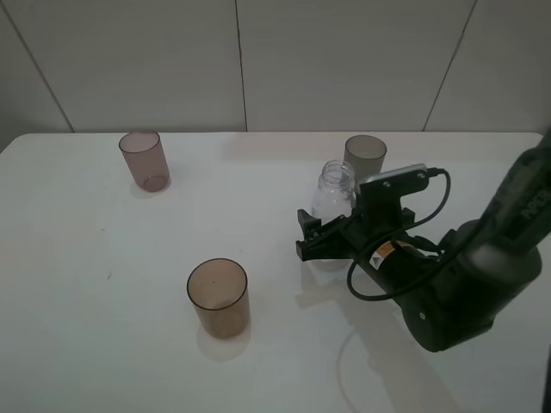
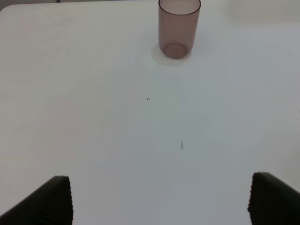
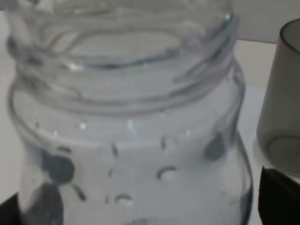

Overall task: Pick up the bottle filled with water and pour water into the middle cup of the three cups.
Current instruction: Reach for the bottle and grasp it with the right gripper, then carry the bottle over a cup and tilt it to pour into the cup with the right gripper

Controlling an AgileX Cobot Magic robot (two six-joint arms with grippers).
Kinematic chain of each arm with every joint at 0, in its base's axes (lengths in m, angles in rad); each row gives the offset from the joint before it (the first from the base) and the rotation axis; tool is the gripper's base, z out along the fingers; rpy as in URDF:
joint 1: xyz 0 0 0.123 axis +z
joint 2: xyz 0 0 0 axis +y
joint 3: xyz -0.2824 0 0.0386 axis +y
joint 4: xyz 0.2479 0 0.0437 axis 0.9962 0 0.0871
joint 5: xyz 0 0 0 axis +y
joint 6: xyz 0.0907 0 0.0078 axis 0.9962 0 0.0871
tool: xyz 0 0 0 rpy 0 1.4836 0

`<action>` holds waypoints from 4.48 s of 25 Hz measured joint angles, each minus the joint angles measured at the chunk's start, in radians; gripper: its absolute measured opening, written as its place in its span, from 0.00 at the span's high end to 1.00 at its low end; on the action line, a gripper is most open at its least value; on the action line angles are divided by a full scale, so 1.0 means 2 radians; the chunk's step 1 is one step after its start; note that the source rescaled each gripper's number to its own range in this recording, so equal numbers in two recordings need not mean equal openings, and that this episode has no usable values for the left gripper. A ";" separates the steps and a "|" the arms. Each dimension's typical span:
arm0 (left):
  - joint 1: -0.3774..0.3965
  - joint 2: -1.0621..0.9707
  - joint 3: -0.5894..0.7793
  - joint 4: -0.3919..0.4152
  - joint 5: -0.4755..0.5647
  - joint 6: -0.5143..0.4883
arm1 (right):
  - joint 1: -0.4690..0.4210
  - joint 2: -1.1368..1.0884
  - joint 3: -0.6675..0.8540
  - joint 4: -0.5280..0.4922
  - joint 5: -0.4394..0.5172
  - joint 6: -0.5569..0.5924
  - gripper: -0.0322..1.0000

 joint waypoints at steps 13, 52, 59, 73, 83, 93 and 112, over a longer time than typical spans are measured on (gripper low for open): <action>0.000 0.000 0.000 0.000 0.000 0.000 | 0.000 0.023 -0.020 0.000 0.000 0.000 0.14; 0.000 0.000 0.000 0.000 0.000 0.000 | 0.000 -0.342 0.057 0.040 0.423 -0.415 0.97; 0.000 0.000 0.000 0.000 0.000 0.000 | 0.000 -0.345 0.003 -0.023 0.532 -0.472 0.97; 0.000 0.000 0.000 0.000 0.000 0.000 | 0.000 -0.310 -0.057 -0.262 0.521 -0.473 0.97; 0.000 0.000 0.000 0.000 0.000 0.000 | 0.000 -0.235 -0.073 -0.254 0.410 -0.570 0.97; 0.000 0.000 0.000 0.000 0.000 0.000 | 0.001 -0.182 -0.074 -0.175 0.322 -0.640 0.97; 0.000 0.000 0.000 0.000 0.000 0.000 | 0.054 -0.138 -0.087 -0.026 0.249 -0.835 0.97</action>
